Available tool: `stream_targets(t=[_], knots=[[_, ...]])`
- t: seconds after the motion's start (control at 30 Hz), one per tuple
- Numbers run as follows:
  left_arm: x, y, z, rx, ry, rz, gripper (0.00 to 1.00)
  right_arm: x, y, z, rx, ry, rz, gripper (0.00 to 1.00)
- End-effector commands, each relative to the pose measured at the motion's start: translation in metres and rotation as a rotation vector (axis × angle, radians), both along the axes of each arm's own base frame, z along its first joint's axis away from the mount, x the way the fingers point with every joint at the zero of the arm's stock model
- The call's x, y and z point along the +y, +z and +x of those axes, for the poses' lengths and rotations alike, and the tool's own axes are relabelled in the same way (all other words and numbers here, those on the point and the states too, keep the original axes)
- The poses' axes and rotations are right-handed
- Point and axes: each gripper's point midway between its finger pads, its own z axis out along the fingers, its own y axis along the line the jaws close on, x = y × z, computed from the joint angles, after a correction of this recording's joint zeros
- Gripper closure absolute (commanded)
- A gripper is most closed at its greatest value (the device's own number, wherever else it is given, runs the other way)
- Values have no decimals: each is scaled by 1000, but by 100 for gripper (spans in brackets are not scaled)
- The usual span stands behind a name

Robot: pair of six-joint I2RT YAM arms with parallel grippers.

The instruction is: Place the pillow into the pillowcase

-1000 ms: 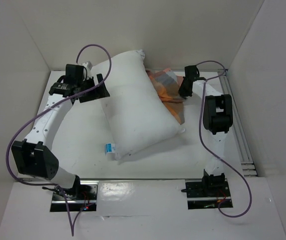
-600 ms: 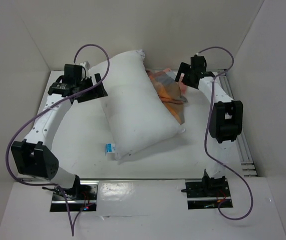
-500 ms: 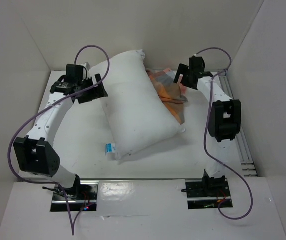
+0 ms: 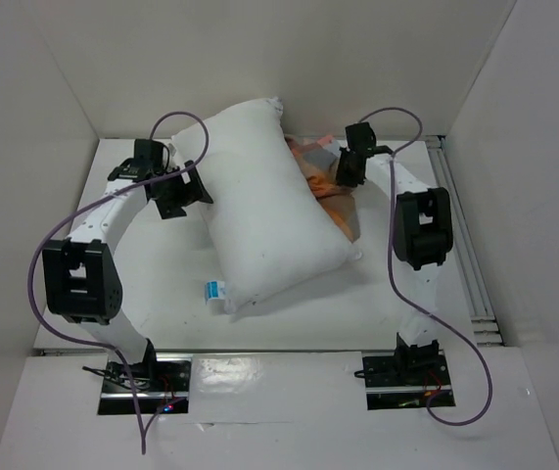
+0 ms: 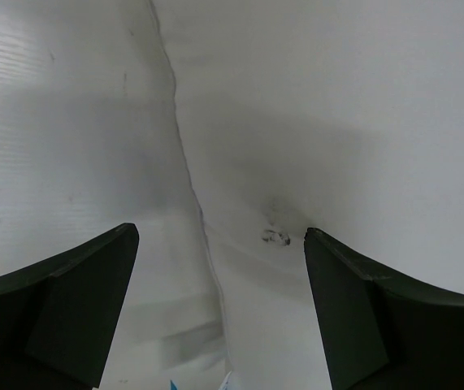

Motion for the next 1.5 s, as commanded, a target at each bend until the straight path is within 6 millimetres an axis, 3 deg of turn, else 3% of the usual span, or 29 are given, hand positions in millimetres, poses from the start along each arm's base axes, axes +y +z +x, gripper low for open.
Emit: stream_targets(t=[0.0,0.1,0.13,0.17,0.2,0.23,0.27,0.37,0.4,0.47,0.53,0.57,0.67,0.7,0.77,0.8,0.83,0.9,0.93,1.0,1.03,1.1,1.13,1.2,1.23,1.33,1.4,1.43,1.47], knots=[[-18,1,16,-43,-51,-86,4,-5,188,14,-429,-76,33,100],[-34,-7,22,-45,-107,-146,4,-8,285,-2,-632,-59,62,100],[-46,-15,22,-27,-131,-166,4,-8,334,-17,-738,-42,89,100],[-54,-17,23,-26,-156,-183,5,0,361,-29,-799,1,101,100],[-73,-18,21,-34,-212,-214,13,12,405,-51,-903,58,143,100],[-84,-22,21,-26,-221,-224,16,17,429,-63,-960,71,162,100],[-97,-30,20,0,-231,-248,16,33,444,-77,-1000,128,188,100],[-156,-35,4,18,-346,-275,17,48,504,-119,-1158,208,263,100],[-174,-28,6,1,-368,-291,15,63,513,-131,-1182,271,297,100],[-215,-39,-6,37,-439,-298,14,73,536,-150,-1237,318,344,100],[-248,-23,-3,9,-493,-337,13,86,553,-164,-1270,370,378,100],[-264,-29,-8,19,-526,-337,13,96,548,-158,-1250,389,398,100],[-261,-25,-2,33,-475,-309,12,121,536,-157,-1201,463,439,100],[-245,-6,2,-4,-442,-304,12,128,523,-149,-1158,476,450,100],[-211,-3,3,-10,-356,-259,12,152,503,-153,-1098,536,484,100],[-176,4,12,-16,-268,-247,12,163,494,-152,-1082,567,495,100],[-152,26,6,-58,-221,-238,12,173,482,-149,-1044,580,512,100],[-101,43,9,-97,-95,-181,12,194,467,-156,-999,631,556,100],[-55,49,10,-87,13,-147,10,206,456,-152,-976,653,563,100],[4,75,0,-142,168,-65,9,231,435,-158,-913,710,580,100],[50,76,-9,-120,287,-22,7,244,413,-151,-856,719,574,100],[95,102,-22,-185,403,28,6,266,385,-154,-778,761,589,100],[127,108,-27,-204,473,48,6,275,355,-141,-711,756,572,100],[137,126,-32,-231,481,68,6,300,327,-147,-631,811,581,100],[133,130,-32,-235,466,51,6,307,303,-137,-570,805,565,100],[114,139,-30,-287,380,-20,7,320,281,-134,-515,791,538,100],[104,139,-30,-301,333,-41,7,315,273,-130,-511,754,512,100],[95,134,-30,-297,286,-50,9,299,263,-117,-505,696,477,100],[89,129,-28,-282,268,-60,9,290,267,-114,-519,668,465,93]])
